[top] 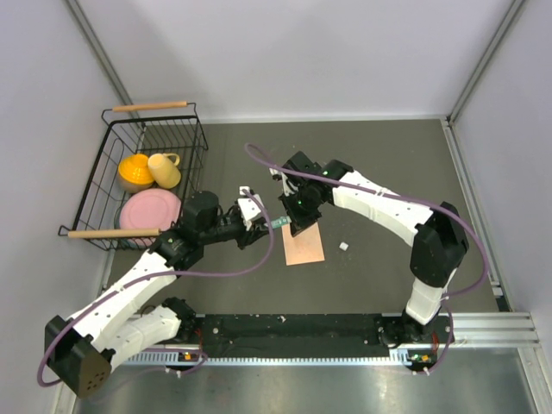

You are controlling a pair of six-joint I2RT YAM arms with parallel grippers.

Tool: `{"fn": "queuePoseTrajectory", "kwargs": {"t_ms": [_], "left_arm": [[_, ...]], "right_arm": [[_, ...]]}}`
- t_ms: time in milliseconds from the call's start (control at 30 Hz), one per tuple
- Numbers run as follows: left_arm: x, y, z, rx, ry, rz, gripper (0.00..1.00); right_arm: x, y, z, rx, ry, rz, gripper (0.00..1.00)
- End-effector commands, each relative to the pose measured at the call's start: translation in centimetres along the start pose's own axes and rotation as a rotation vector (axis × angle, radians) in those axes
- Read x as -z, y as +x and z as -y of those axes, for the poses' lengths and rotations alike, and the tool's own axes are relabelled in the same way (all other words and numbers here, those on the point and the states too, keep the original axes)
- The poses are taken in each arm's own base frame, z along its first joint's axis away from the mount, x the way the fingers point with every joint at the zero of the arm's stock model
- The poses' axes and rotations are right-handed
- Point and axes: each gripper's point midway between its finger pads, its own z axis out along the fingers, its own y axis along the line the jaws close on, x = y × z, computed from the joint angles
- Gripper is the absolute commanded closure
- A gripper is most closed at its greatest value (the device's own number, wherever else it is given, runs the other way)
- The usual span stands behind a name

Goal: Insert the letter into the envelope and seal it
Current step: Close the solid glue cap on the solid glue.

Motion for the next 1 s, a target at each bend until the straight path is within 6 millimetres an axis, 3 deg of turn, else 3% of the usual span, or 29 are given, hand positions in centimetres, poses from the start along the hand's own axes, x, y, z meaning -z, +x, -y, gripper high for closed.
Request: {"fn": "queuePoseTrajectory", "kwargs": {"t_ms": [0, 100, 133, 167, 200, 300, 333, 467, 533, 800, 900, 967], "left_arm": [[-0.6, -1.4, -0.1, -0.042, 0.004, 0.047, 1.00], [-0.4, -1.4, -0.2, -0.043, 0.001, 0.042, 1.00], [-0.2, -0.9, 0.1, -0.042, 0.010, 0.016, 1.00], [0.1, -1.3, 0.1, -0.048, 0.006, 0.019, 1.00], [0.5, -1.4, -0.1, -0.044, -0.013, 0.011, 1.00], [1.8, -1.8, 0.4, -0.089, -0.001, 0.014, 1.00], [2.0, -1.9, 0.6, -0.105, -0.002, 0.026, 1.00], [3.2, -3.5, 1.2, -0.137, -0.003, 0.094, 1.00], [3.4, -3.5, 1.2, -0.127, -0.010, 0.092, 1.00], [4.0, -4.3, 2.4, -0.142, 0.031, 0.149, 1.00], [4.4, -4.2, 3.7, -0.158, 0.106, 0.145, 1.00], [4.6, -4.2, 4.5, -0.192, 0.148, 0.154, 1.00]], "right_arm": [[2.8, -2.2, -4.3, 0.068, -0.119, 0.107, 1.00], [3.0, -2.4, -3.9, 0.070, -0.099, 0.122, 1.00], [3.3, -2.6, -3.6, 0.081, -0.095, 0.133, 0.79], [3.6, -2.8, -2.8, 0.066, -0.087, 0.140, 0.66], [3.7, -2.7, -2.1, 0.077, -0.082, 0.142, 0.40], [4.8, -2.6, -0.1, 0.094, -0.045, 0.174, 0.08], [4.9, -2.5, 0.4, 0.101, -0.039, 0.176, 0.03], [4.5, -0.5, 3.3, 0.121, -0.007, 0.138, 0.01], [4.7, -0.6, 4.7, 0.087, -0.012, 0.142, 0.01], [6.6, -0.8, 4.7, 0.167, -0.119, 0.188, 0.01], [10.3, -3.2, 6.5, 0.327, -0.123, 0.331, 0.05], [13.9, -4.1, 6.0, 0.453, -0.118, 0.465, 0.05]]}}
